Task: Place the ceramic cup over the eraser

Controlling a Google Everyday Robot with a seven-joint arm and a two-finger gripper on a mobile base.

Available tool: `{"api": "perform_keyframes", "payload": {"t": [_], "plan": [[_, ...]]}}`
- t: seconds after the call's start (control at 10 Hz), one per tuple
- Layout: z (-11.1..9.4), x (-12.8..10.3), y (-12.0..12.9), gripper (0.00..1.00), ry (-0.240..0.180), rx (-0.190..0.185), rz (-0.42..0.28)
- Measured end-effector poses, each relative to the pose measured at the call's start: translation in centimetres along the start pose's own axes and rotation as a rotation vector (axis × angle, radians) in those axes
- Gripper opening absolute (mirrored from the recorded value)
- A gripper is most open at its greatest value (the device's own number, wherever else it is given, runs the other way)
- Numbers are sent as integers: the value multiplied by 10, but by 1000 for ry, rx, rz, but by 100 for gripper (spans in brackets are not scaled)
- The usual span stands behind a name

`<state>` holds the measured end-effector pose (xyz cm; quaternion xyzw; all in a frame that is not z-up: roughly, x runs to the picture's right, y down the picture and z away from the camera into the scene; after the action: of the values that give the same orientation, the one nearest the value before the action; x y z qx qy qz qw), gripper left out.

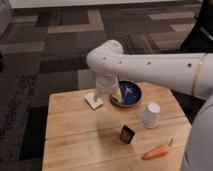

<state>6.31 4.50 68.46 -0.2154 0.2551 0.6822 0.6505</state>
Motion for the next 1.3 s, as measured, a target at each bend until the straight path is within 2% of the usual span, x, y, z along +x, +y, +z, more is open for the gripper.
{"api": "perform_keyframes", "payload": {"t": [0.1,0.9,1.0,1.2,1.3], "plan": [[1,-9,-47,65,28,23,49],[0,-9,-46,65,29,22,48],[-1,-11,-68,65,18,36,97],[-2,-12,-95,65,12,43,153],[-1,-9,-117,65,14,48,198]]}}
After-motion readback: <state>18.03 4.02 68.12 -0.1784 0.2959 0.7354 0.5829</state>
